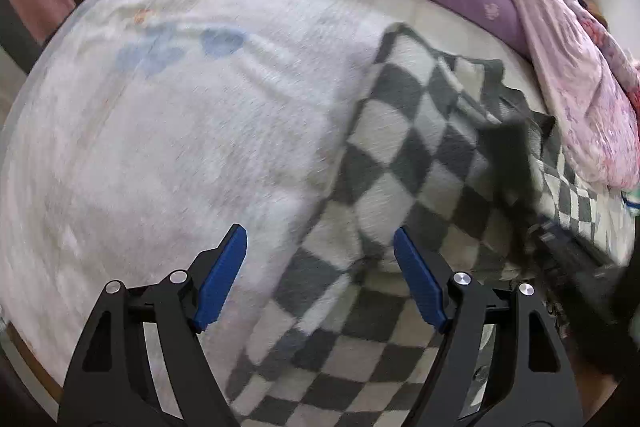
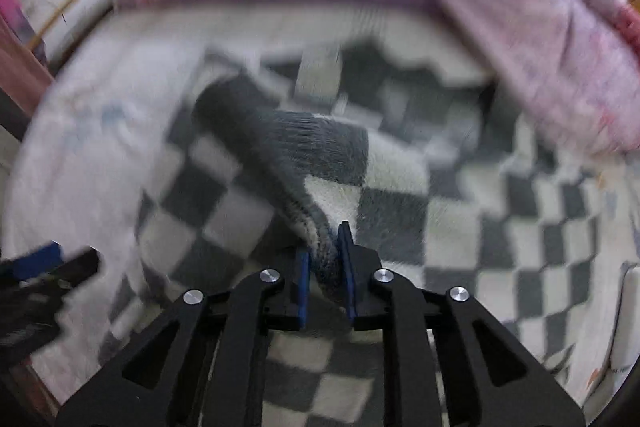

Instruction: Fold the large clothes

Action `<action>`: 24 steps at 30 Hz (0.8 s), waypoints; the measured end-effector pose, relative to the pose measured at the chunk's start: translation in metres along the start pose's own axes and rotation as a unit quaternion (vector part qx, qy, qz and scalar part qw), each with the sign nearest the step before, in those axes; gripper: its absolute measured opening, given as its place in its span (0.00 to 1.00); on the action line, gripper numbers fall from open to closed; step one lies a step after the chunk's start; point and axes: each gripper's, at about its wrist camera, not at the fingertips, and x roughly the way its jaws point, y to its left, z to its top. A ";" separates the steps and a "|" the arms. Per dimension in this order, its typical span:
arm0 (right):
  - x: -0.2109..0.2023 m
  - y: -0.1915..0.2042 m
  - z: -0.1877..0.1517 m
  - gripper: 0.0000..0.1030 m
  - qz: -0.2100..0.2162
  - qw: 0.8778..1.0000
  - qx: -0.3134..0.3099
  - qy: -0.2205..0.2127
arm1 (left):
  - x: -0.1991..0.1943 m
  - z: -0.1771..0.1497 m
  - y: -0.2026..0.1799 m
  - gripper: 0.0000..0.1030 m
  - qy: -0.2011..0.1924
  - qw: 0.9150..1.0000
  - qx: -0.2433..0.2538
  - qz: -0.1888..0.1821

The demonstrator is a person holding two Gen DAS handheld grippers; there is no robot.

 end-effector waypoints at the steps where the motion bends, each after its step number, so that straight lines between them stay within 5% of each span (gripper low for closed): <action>1: 0.007 0.000 -0.002 0.23 0.001 1.000 0.001 0.019 | 0.000 0.000 0.005 0.75 0.000 1.000 -0.005 -0.002; 2: 0.009 0.000 -0.005 0.28 0.009 1.000 0.005 0.028 | 0.000 -0.001 0.009 0.75 0.000 1.000 -0.010 -0.004; 4: 0.005 -0.003 -0.012 0.68 0.033 0.999 0.015 0.031 | 0.001 -0.001 0.014 0.75 0.003 1.000 -0.019 -0.008; 12: -0.051 -0.054 -0.027 0.70 0.056 0.997 0.036 -0.041 | 0.008 0.017 -0.014 0.75 0.006 0.999 -0.016 -0.044; 14: -0.057 -0.091 -0.033 0.62 0.054 0.995 0.072 -0.053 | 0.009 0.024 -0.029 0.75 0.003 0.998 -0.002 -0.057; 16: -0.058 -0.137 -0.039 0.26 0.047 0.990 0.123 -0.052 | 0.013 0.031 -0.056 0.75 0.001 0.997 0.023 -0.073; 19: -0.059 -0.218 -0.058 0.09 0.014 0.978 0.206 -0.040 | 0.023 0.035 -0.090 0.75 0.006 0.996 0.062 -0.064; 24: -0.044 -0.301 -0.088 0.08 -0.011 0.956 0.292 -0.019 | 0.078 0.031 -0.130 0.75 0.065 0.990 0.123 0.004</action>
